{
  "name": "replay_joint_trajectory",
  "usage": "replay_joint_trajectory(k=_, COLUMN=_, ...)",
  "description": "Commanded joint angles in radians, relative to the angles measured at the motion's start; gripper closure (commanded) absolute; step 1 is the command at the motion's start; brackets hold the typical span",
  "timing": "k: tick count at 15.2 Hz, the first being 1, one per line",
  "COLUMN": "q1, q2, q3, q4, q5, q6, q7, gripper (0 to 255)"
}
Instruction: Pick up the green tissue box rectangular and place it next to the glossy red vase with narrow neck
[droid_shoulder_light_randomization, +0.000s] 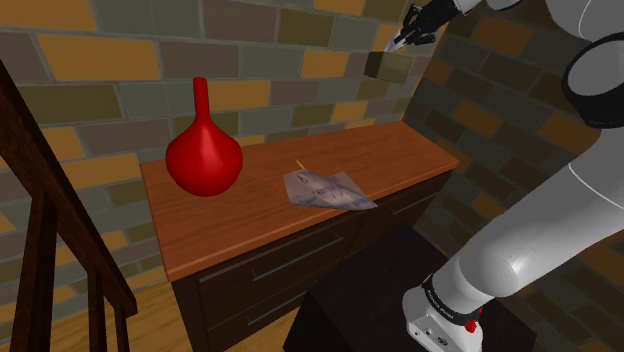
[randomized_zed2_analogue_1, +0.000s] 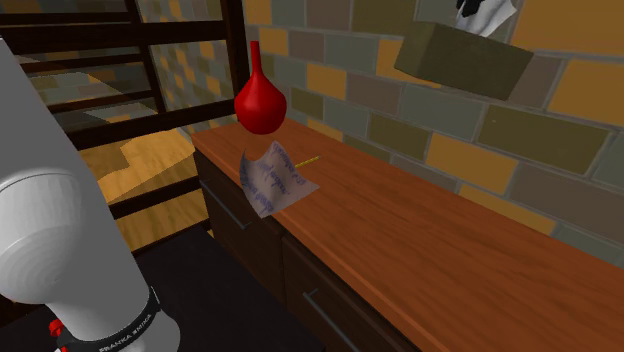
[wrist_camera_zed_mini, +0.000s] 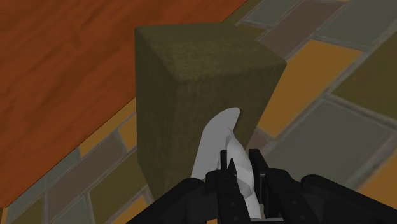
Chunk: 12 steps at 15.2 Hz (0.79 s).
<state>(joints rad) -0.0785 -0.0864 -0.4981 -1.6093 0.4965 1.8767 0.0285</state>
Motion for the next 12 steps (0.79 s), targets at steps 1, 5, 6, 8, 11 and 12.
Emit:
replay_joint_trajectory(k=1, q1=-0.002, q2=0.014, q3=-0.004, q4=0.042, q5=0.004, q6=-0.029, q7=0.009, gripper=255)
replay_joint_trajectory(k=5, q1=-0.006, q2=0.039, q3=-0.012, q4=0.122, q5=0.012, q6=-0.086, q7=0.027, gripper=255)
replay_joint_trajectory(k=6, q1=-0.008, q2=0.046, q3=-0.015, q4=0.143, q5=0.015, q6=-0.101, q7=0.032, gripper=255)
replay_joint_trajectory(k=8, q1=-0.011, q2=0.062, q3=-0.020, q4=0.187, q5=0.023, q6=-0.131, q7=0.040, gripper=255)
replay_joint_trajectory(k=11, q1=-0.019, q2=0.089, q3=-0.028, q4=0.259, q5=0.037, q6=-0.179, q7=0.053, gripper=255)
replay_joint_trajectory(k=12, q1=-0.022, q2=0.099, q3=-0.032, q4=0.284, q5=0.043, q6=-0.196, q7=0.057, gripper=255)
